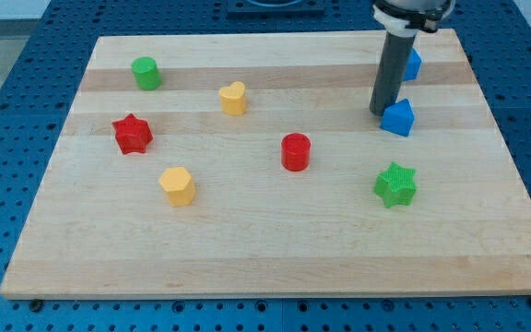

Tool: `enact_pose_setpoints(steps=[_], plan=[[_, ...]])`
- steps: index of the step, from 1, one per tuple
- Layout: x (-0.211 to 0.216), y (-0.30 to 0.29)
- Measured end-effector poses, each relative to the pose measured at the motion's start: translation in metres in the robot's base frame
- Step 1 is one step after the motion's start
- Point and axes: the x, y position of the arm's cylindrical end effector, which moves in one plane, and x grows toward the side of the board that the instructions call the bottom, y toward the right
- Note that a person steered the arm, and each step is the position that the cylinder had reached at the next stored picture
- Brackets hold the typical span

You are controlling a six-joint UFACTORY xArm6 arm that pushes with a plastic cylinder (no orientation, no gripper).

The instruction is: Move the red circle diagonally to the blue triangle

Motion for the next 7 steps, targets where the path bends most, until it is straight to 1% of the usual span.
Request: enact_pose_setpoints(steps=[1,2,3,4,5,6,7], plan=[[0.0,-0.006],[0.0,-0.074],[0.01,-0.154],[0.051,-0.21],[0.119,-0.228],[0.121,-0.228],[0.083,-0.211]])
